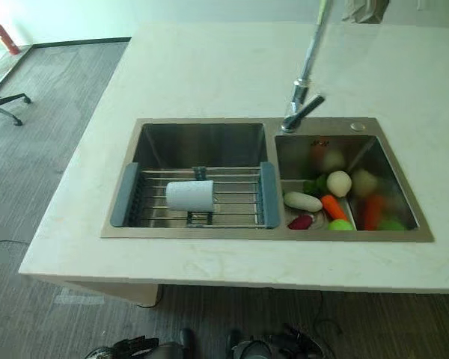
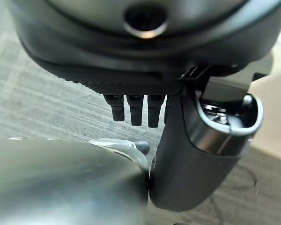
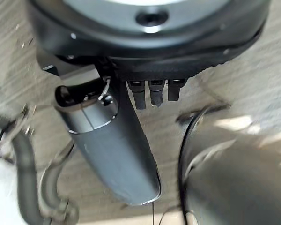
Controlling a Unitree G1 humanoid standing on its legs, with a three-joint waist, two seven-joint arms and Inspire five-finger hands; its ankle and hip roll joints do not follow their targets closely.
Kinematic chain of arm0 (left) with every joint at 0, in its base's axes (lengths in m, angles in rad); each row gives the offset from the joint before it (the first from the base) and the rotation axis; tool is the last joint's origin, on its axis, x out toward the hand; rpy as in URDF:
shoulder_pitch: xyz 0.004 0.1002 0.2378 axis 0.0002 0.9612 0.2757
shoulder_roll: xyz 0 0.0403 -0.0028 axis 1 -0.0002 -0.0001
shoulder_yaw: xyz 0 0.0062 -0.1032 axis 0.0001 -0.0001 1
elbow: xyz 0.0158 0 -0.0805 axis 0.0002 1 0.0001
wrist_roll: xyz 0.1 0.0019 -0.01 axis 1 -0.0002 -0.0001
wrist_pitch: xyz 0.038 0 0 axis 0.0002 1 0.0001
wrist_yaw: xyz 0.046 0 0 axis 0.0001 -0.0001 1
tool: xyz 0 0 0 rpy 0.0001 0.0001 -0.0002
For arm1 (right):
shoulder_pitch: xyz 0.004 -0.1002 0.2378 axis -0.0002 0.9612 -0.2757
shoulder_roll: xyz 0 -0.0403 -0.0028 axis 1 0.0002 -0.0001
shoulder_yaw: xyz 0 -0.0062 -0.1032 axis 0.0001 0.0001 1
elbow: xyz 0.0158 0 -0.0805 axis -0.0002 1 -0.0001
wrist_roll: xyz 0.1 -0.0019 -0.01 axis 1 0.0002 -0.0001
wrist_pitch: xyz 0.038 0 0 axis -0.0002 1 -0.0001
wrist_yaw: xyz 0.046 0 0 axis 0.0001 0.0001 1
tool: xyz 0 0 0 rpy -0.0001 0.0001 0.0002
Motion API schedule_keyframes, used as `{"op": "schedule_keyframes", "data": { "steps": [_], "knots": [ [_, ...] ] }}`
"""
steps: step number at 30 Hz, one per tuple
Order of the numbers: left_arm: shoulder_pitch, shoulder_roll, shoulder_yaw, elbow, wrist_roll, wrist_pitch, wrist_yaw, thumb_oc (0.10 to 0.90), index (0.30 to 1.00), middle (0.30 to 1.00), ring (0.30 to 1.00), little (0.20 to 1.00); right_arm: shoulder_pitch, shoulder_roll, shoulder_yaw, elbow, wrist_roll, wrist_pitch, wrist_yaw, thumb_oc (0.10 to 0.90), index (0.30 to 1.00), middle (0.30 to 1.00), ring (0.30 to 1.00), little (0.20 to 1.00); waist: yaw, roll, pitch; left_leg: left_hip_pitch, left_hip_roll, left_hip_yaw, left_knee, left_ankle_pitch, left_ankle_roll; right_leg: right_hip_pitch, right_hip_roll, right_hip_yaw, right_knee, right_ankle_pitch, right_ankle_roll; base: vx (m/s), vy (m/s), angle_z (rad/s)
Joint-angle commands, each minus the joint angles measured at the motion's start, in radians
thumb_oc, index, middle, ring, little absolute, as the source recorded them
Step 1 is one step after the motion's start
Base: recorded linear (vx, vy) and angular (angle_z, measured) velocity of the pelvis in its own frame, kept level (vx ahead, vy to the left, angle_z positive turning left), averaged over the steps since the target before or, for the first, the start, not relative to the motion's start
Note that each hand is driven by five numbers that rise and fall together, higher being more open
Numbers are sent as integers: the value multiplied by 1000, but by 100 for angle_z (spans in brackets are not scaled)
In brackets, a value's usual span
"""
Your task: Place the dishes in the dishwasher.
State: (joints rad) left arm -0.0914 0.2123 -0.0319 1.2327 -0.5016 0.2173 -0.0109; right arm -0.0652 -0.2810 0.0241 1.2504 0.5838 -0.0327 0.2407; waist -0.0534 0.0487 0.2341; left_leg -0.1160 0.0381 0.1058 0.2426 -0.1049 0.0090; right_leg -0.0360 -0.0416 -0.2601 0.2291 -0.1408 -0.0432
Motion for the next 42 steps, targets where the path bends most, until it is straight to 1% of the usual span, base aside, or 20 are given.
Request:
{"op": "schedule_keyframes", "data": {
  "steps": [1, 5, 7, 10, 13, 16, 17, 18, 19, 20, 21, 25, 26, 30, 35, 38, 39, 40, 41, 42],
  "knots": [
    [79, 14, 5, 17, -70, 12, 26, 800, 900, 900, 900, 900, 24, -22, -28, -17, 31, -13, -5, 800, 900, 900, 900, 900, 4, 19, -28, -30, 24, 1, 57, -122, -29, -61, -119, 30, 71, -69, 152, 59, 52, 6],
    [102, 12, 66, 25, -206, -7, 78, 800, 900, 900, 900, 900, 31, -15, -48, 8, 35, -6, -2, 800, 900, 900, 900, 900, 12, 27, -31, -24, 21, 12, 57, -130, -25, -53, -129, 20, 71, -74, 153, 20, 24, 2],
    [110, 10, 102, 27, -282, -46, 116, 800, 900, 900, 900, 900, 33, -17, -56, 12, 33, -4, -5, 800, 900, 900, 900, 900, 14, 31, -30, -23, 21, 14, 57, -131, -25, -51, -133, 16, 71, -76, 152, 1, 32, -2],
    [122, 23, 158, 7, -337, -149, 173, 800, 900, 900, 900, 900, 37, -29, -73, 16, 26, -1, -3, 800, 900, 900, 900, 900, 17, 37, -32, -22, 19, 12, 57, -131, -29, -49, -136, 15, 71, -82, 151, 11, 40, 1],
    [132, 78, 220, -70, -337, -307, 266, 800, 900, 900, 900, 900, 46, -56, -84, 8, 10, 11, 4, 800, 900, 900, 900, 900, 18, 47, -29, -13, 15, 7, 57, -135, -33, -39, -138, 18, 71, -92, 153, 5, 58, 2],
    [134, 174, 265, -153, -185, -434, 395, 800, 900, 900, 900, 900, 49, -75, -84, 11, 3, 14, 12, 800, 900, 900, 900, 900, 25, 57, -34, -20, 14, 2, 57, -130, -32, -44, -140, 18, 71, -91, 152, -15, 27, 1],
    [131, 237, 283, -195, -86, -493, 476, 800, 900, 900, 900, 900, 53, -78, -80, 16, 4, 6, 17, 800, 900, 900, 900, 900, 29, 59, -33, -15, 12, -1, 57, -133, -31, -38, -140, 18, 71, -96, 154, -33, -17, 3],
    [122, 382, 329, -317, 43, -564, 581, 800, 900, 900, 900, 900, 62, -73, -63, 17, 31, -12, 18, 800, 900, 900, 900, 900, 38, 62, -37, -14, 12, -3, 57, -133, -28, -34, -138, 16, 71, -96, 155, -27, -29, 5],
    [121, 400, 335, -337, 71, -592, 599, 800, 900, 900, 900, 900, 64, -72, -59, 15, 37, -13, 17, 800, 900, 900, 900, 900, 39, 62, -38, -13, 12, -4, 57, -134, -28, -34, -137, 16, 71, -96, 155, -40, -56, 7],
    [120, 474, 357, -438, 187, -657, 669, 800, 900, 900, 900, 900, 73, -66, -50, 8, 51, -18, 16, 800, 900, 900, 900, 900, 43, 61, -45, -20, 14, -6, 57, -130, -26, -39, -135, 17, 71, -92, 154, -13, -64, 6],
    [119, 537, 379, -542, 245, -648, 693, 800, 900, 900, 900, 900, 82, -57, -45, 3, 62, -21, 13, 800, 900, 900, 900, 900, 48, 59, -45, -13, 14, -7, 57, -137, -27, -30, -134, 16, 71, -100, 155, -24, -78, 7],
    [81, 656, 413, -808, 434, -688, 689, 800, 900, 900, 900, 900, 94, -38, -32, -4, 79, -16, 7, 800, 900, 900, 900, 900, 51, 54, -64, -13, 19, -6, 57, -143, -31, -28, -131, 12, 71, -104, 157, 15, -68, 6],
    [58, 666, 399, -892, 480, -747, 624, 800, 900, 900, 900, 900, 98, -31, -30, -1, 76, -11, 6, 800, 900, 900, 900, 900, 48, 50, -69, -3, 21, -1, 57, -153, -33, -21, -129, 15, 71, -112, 159, 33, -55, 0],
    [-52, 685, 325, -1121, 490, -731, 394, 800, 900, 900, 900, 900, 98, -22, -41, 36, 40, -16, 10, 800, 900, 900, 900, 900, 22, 46, -93, 2, 32, 24, 57, -157, -35, -28, -125, 26, 71, -106, 165, 19, -27, -8],
    [-223, 710, 192, -1248, 258, -640, 16, 800, 900, 900, 900, 900, 97, -34, -68, 62, 27, -6, 28, 800, 900, 900, 900, 900, -17, 42, -112, 17, 47, 58, 57, -162, -37, -34, -113, 58, 71, -96, 179, 22, -34, -23],
    [-314, 704, 112, -1284, 205, -520, -148, 800, 900, 900, 900, 900, 94, -39, -84, 71, 32, 9, 33, 800, 900, 900, 900, 900, -38, 41, -117, 24, 53, 73, 57, -162, -38, -41, -107, 77, 71, -86, 187, 11, -44, -30],
    [-368, 715, 51, -1287, 197, -477, -207, 800, 900, 900, 900, 900, 94, -41, -85, 79, 38, 11, 34, 800, 900, 900, 900, 900, -53, 42, -118, 34, 56, 82, 57, -169, -39, -39, -102, 91, 71, -87, 192, 6, -43, -19],
    [-391, 718, 29, -1285, 186, -451, -232, 800, 900, 900, 900, 900, 92, -40, -86, 81, 39, 13, 33, 800, 900, 900, 900, 900, -57, 42, -122, 28, 58, 86, 57, -162, -39, -48, -100, 96, 71, -78, 191, 6, -43, -15],
    [-453, 725, -32, -1280, 169, -379, -282, 800, 900, 900, 900, 900, 93, -43, -83, 86, 45, 17, 31, 800, 900, 900, 900, 900, -74, 46, -128, 28, 62, 97, 57, -161, -39, -59, -95, 111, 71, -73, 194, -19, -26, -30],
    [-463, 726, -43, -1278, 169, -364, -291, 800, 900, 900, 900, 900, 94, -42, -83, 87, 45, 17, 31, 800, 900, 900, 900, 900, -76, 46, -128, 28, 63, 99, 57, -161, -39, -60, -95, 114, 71, -72, 195, -1, -22, -30]
  ]
}}
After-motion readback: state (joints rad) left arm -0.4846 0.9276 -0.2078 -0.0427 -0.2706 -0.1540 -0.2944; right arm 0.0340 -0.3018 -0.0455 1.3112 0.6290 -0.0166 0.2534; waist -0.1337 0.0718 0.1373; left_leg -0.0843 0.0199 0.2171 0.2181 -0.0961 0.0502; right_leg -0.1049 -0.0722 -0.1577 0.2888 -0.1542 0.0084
